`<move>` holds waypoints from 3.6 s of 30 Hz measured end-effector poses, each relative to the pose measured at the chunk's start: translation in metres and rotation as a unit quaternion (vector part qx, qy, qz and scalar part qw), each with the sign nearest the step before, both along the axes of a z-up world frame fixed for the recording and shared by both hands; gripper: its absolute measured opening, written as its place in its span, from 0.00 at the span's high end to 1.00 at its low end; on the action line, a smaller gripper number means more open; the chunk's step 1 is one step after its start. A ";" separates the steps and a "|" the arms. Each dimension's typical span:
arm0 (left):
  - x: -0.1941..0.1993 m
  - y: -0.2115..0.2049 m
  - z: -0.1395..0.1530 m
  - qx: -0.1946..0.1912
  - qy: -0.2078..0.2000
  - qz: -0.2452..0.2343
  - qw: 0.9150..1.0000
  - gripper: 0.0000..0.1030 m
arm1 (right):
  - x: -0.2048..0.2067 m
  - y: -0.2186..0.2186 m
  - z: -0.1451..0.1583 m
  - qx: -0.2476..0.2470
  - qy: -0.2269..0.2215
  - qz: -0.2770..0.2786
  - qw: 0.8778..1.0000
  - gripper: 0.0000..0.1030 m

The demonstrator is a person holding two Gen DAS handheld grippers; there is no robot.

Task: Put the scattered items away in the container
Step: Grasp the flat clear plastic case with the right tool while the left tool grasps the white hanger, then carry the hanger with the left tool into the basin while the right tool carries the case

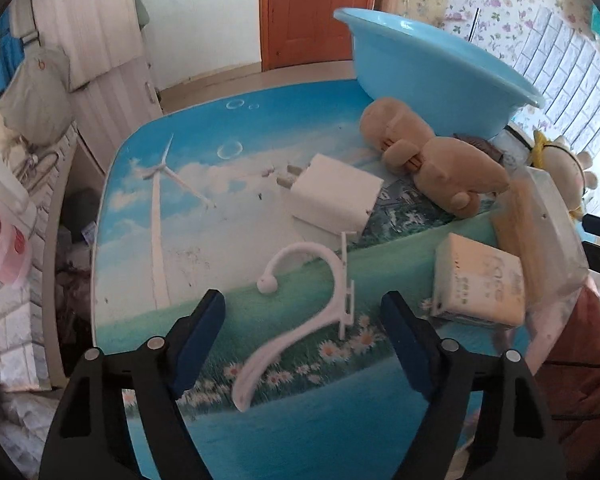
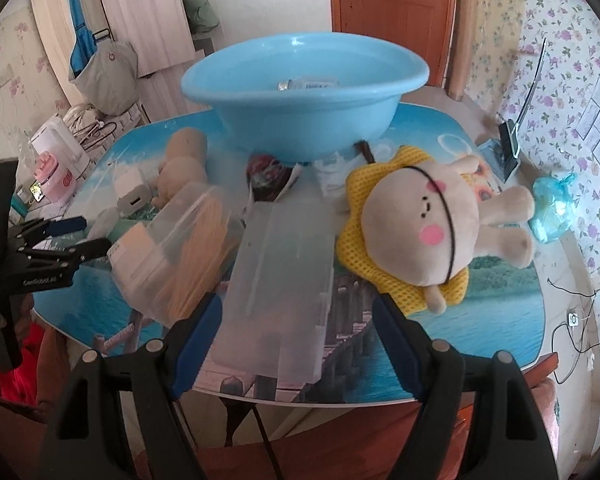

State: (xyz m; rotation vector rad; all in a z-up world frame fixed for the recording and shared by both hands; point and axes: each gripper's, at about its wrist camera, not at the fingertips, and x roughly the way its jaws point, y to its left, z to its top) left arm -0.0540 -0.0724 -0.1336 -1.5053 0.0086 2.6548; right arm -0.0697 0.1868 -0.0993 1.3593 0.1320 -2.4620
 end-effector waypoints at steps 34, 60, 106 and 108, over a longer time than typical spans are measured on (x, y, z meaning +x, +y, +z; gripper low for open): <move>0.016 0.000 0.025 0.021 0.038 0.001 0.999 0.53 | 0.001 -0.009 -0.024 0.029 -0.020 0.004 0.999 0.41; 0.025 0.015 0.060 0.039 0.069 0.009 0.997 0.53 | 0.026 -0.005 0.045 -0.040 0.103 0.025 0.994 0.42; -0.135 0.140 0.089 0.007 0.082 -0.116 0.990 0.53 | -0.100 0.017 0.047 -0.070 0.111 0.017 0.991 0.41; -0.135 0.142 0.088 0.008 0.081 -0.118 0.990 0.52 | -0.100 0.017 0.048 -0.069 0.114 0.019 0.991 0.41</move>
